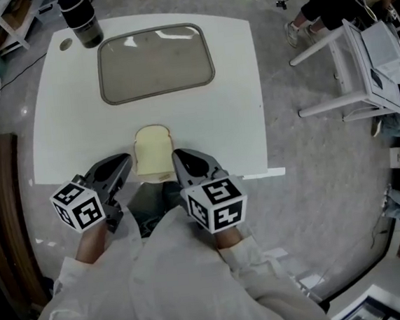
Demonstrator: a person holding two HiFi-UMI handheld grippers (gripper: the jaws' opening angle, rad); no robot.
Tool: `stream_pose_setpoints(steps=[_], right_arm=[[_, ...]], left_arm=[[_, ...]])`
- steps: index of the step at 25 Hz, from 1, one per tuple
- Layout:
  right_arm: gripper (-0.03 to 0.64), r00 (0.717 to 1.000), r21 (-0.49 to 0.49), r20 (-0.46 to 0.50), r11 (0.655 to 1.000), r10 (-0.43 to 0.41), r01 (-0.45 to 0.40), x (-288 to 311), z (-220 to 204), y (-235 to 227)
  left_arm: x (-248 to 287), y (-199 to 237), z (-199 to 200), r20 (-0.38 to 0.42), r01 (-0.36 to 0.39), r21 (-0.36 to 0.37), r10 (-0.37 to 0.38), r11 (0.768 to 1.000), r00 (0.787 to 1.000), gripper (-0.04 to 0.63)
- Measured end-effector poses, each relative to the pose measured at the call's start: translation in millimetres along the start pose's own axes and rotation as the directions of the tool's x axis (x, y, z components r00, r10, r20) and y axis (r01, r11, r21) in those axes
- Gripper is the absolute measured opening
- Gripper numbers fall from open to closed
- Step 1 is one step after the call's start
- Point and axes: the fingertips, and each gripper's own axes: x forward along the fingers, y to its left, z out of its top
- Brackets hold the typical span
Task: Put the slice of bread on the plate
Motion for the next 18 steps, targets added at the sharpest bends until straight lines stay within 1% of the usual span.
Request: stream_pose_setpoints(steps=[3,7,10,14,18], right_arm=[[0.015,1.000,0.029,-0.008,1.000,-0.005,0.005,5.3,-0.5,3.3],[0.015,0.999,0.048,-0.028,0.999,-0.017,0.018,13.6,-5.0,1.0],[0.015,0.998,0.061,-0.047,0.998,-0.030,0.032,18.9,-11.9,-4.1],[0.015,0.996,0.048,-0.078,0.998,-0.032,0.036,26.3,-19.8,-6.7],[0.015,0.994,0.043,-0.106,0.998,-0.038,0.042,33.0,-27.0,-13.5]], left_arm=[[-3.8,6.2,3.2,-0.017,-0.003,0.005,0.003,1.000,1.000,0.012],[-2.9,14.7,-3.7,-0.054,0.016,-0.031,-0.018,0.999,0.998,0.012],[-1.1,23.3,-15.4,-0.097,0.010,-0.051,-0.015,0.999,0.995,0.012],[1.4,35.5,-28.3,-0.149,-0.003,-0.050,-0.004,0.999,0.989,0.012],[8.2,46.9,-32.1,-0.159,-0.019,-0.047,0.011,0.999,0.987,0.014]])
